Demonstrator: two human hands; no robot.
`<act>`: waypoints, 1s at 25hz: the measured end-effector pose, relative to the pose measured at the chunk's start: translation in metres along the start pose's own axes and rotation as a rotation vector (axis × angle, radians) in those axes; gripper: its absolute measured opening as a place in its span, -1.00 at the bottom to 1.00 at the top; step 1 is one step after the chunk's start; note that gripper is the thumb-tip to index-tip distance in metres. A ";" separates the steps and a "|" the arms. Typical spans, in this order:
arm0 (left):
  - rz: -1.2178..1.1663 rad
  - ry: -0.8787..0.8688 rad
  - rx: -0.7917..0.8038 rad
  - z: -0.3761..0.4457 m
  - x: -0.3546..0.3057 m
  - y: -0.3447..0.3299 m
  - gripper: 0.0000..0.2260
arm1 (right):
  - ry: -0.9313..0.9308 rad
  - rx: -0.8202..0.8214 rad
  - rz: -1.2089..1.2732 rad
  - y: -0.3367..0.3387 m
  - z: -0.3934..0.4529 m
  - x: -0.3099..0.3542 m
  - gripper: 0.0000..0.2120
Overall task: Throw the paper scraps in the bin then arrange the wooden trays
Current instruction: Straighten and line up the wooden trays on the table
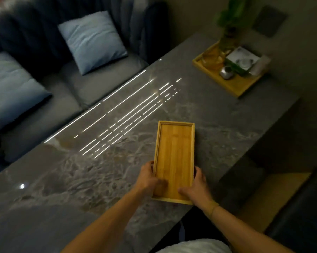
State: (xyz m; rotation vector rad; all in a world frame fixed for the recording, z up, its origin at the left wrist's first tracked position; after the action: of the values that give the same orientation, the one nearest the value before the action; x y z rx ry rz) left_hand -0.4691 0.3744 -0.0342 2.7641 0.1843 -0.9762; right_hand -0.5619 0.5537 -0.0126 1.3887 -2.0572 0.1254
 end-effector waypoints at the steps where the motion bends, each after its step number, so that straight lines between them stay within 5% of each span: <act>1: 0.058 -0.017 0.028 0.012 -0.015 -0.008 -0.32 | -0.010 -0.028 0.048 0.013 0.000 -0.006 0.02; 10: 0.392 -0.102 0.248 0.097 -0.149 -0.088 -0.26 | -0.080 -0.237 0.366 0.113 0.014 -0.042 -0.02; 18: 0.415 -0.211 0.337 0.099 -0.166 -0.094 -0.05 | -0.017 -0.221 0.355 0.125 0.002 -0.046 0.01; 23: 1.295 -0.849 0.224 0.061 -0.138 -0.074 -0.09 | 0.213 -0.377 -0.645 0.093 -0.030 -0.032 0.04; 25: 1.652 -0.971 0.238 0.057 -0.128 -0.075 -0.17 | 0.181 -0.346 -0.903 0.082 -0.023 -0.026 -0.02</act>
State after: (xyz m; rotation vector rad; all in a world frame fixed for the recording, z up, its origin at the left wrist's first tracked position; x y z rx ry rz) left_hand -0.6171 0.4276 -0.0079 1.2438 -1.9307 -1.4089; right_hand -0.6158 0.6198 0.0124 1.8409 -1.0861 -0.4474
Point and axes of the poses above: each hand's wrist, its own z-axis towards the middle knuckle, its own y-axis out of the back of the hand, x = y × z, the point moved 4 cm from there along z, towards the middle knuckle, and after that the axes turned 13 degrees about x, right-handed, at the moved point
